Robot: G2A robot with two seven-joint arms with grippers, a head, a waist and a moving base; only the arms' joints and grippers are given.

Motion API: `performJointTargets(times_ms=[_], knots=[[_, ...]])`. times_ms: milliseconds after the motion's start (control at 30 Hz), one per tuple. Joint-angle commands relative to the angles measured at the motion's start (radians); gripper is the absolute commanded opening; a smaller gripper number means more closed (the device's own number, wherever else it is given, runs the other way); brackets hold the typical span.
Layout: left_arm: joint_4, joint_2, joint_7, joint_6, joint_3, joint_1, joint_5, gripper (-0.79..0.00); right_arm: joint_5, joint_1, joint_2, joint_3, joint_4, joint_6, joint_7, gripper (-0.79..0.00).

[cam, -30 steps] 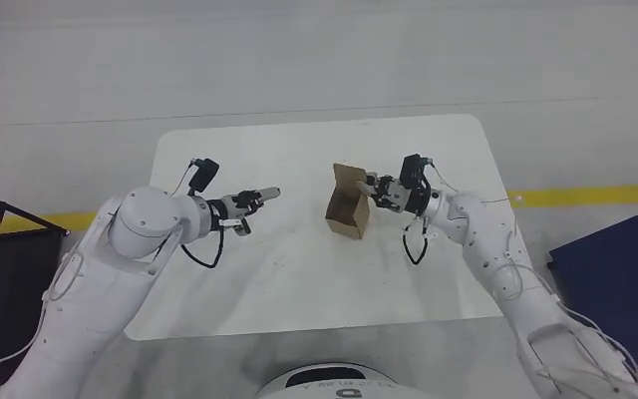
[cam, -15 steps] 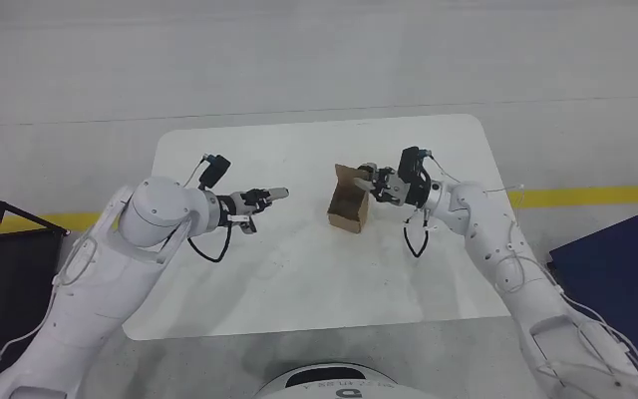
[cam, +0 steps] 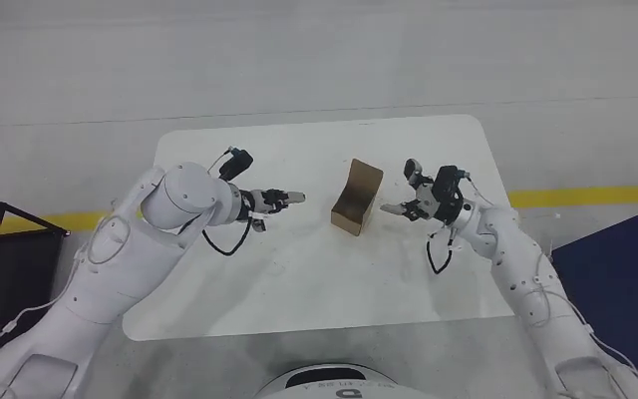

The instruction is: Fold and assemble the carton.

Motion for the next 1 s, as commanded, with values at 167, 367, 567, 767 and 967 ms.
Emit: performJointTargets(times_ms=[167, 367, 567, 767, 967], knots=[[0.087, -0.027, -0.001, -0.002, 0.127, -0.128, -0.014, 0.000, 0.059, -0.012, -0.023, -0.050, -0.004, 0.134, -0.002, -0.058], [0.191, -0.094, 0.008, 0.007, 0.278, -0.257, -0.053, 0.000, 0.062, 0.012, -0.042, -0.110, 0.015, 0.201, 0.040, -0.077], [0.301, -0.159, 0.016, -0.001, 0.369, -0.341, -0.100, 0.000, 0.057, 0.034, -0.053, -0.139, 0.035, 0.219, 0.070, -0.095], [0.369, -0.197, 0.025, -0.021, 0.406, -0.378, -0.127, 0.000, 0.026, 0.044, -0.051, -0.143, 0.028, 0.207, 0.110, -0.092], [0.410, -0.209, 0.043, -0.036, 0.406, -0.369, -0.150, 0.000, 0.040, 0.036, -0.052, -0.140, -0.009, 0.223, 0.156, -0.089]])
